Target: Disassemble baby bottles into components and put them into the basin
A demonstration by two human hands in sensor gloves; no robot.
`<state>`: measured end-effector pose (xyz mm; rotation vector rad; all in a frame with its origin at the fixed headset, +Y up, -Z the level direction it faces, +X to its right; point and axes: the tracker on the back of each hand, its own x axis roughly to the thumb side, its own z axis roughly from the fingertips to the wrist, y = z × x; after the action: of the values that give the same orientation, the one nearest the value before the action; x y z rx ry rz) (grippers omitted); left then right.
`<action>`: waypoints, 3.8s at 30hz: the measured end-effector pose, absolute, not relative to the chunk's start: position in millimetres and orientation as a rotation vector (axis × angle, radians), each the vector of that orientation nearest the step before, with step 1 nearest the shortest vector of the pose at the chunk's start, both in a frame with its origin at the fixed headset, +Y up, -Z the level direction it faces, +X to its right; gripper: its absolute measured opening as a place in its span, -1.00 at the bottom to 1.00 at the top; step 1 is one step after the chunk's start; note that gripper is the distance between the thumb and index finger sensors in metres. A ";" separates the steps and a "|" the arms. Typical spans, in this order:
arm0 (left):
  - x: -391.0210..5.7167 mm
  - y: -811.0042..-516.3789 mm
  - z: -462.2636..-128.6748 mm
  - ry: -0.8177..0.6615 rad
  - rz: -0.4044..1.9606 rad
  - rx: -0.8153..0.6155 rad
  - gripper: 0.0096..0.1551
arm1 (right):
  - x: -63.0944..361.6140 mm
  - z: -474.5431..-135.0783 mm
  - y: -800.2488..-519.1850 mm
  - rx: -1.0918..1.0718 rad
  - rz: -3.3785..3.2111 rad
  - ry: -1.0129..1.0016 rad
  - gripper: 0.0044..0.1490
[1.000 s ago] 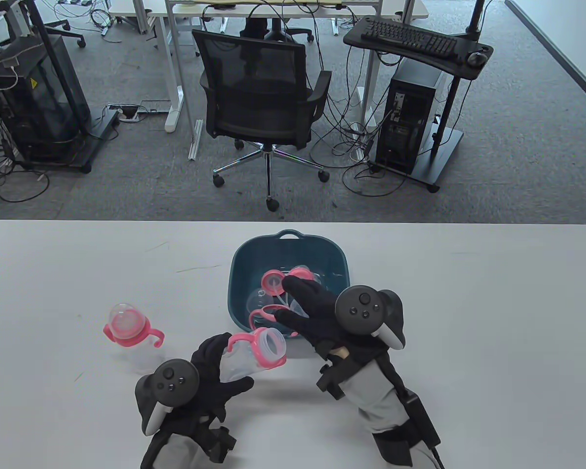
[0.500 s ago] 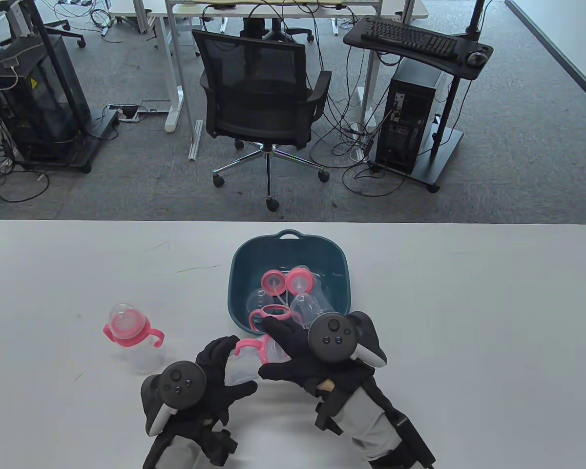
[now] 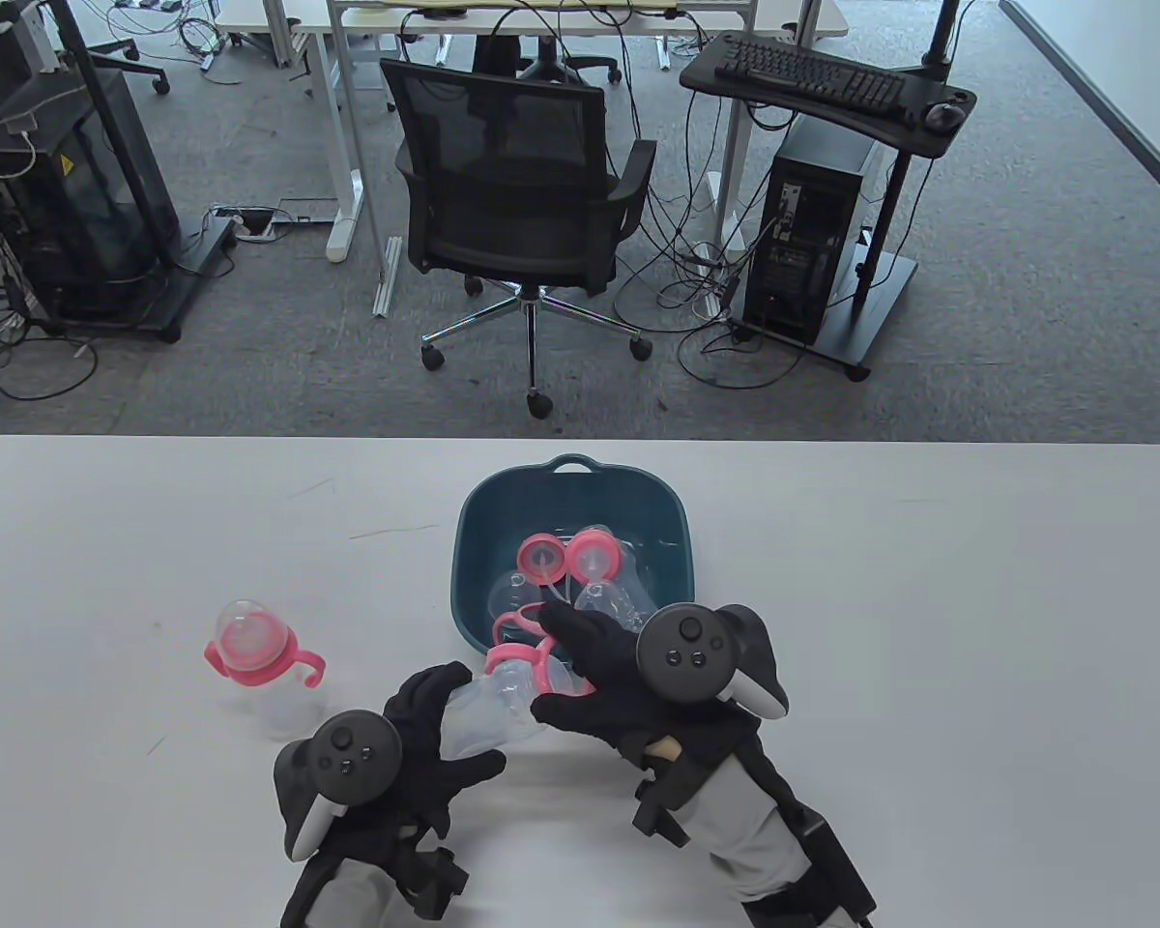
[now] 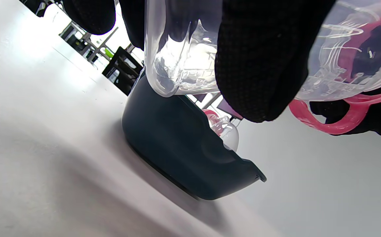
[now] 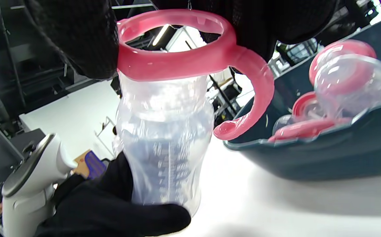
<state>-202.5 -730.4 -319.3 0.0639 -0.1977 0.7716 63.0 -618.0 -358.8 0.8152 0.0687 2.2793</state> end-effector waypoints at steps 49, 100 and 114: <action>-210.2 -729.4 -322.4 -0.159 0.823 0.048 0.11 | 71.0 -464.6 -660.2 0.344 2.817 0.046 0.00; -219.7 -708.1 -324.7 0.027 0.895 0.124 0.10 | 197.8 -313.1 -699.2 0.344 2.661 -0.349 -0.10; -157.6 -651.1 -411.4 0.160 0.516 -0.048 0.09 | 213.4 -313.9 -700.6 0.288 2.586 -0.330 -0.11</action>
<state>-157.6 -651.1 -411.4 -0.0476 0.1600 0.5162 213.4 -700.6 -313.9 0.2883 -0.3299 2.5864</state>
